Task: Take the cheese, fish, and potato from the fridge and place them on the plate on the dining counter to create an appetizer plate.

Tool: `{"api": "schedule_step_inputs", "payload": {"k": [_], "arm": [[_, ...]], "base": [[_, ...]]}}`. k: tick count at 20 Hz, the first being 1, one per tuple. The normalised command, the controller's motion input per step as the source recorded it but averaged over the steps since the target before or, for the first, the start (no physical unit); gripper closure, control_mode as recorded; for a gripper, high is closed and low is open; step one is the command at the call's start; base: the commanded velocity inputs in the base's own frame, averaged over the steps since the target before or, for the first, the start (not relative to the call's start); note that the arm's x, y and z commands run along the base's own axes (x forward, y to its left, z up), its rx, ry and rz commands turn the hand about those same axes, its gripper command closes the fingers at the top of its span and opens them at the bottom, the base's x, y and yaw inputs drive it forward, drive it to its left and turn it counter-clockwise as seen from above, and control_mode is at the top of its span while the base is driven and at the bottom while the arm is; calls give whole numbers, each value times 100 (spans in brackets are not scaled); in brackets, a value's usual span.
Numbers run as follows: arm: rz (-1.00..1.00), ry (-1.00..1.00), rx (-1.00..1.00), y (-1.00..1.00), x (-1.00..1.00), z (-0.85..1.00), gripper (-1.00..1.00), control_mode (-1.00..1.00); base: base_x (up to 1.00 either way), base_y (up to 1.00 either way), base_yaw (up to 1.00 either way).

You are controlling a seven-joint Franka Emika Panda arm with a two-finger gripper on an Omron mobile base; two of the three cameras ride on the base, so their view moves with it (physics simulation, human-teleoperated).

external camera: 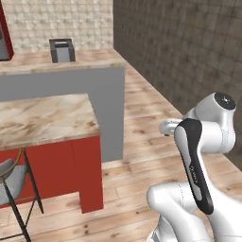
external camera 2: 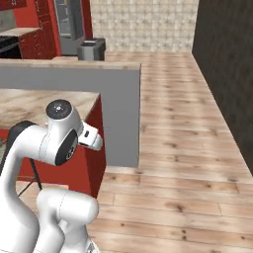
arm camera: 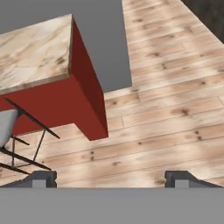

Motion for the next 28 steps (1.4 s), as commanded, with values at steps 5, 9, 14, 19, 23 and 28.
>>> {"api": "schedule_step_inputs", "payload": {"k": [5,9,14,19,23,28], "arm": [[0,0,0,0,0,0,-100,100],[0,0,0,0,0,0,-100,100],[0,0,0,0,0,0,-100,100],[0,0,0,0,0,0,-100,100],[0,0,0,0,0,0,-100,100],[0,0,0,0,0,0,-100,100]], "base": [[97,-100,-16],[100,-100,-13],[100,-85,-2],[100,-6,10],[100,0,29],[100,-2,39]]}}
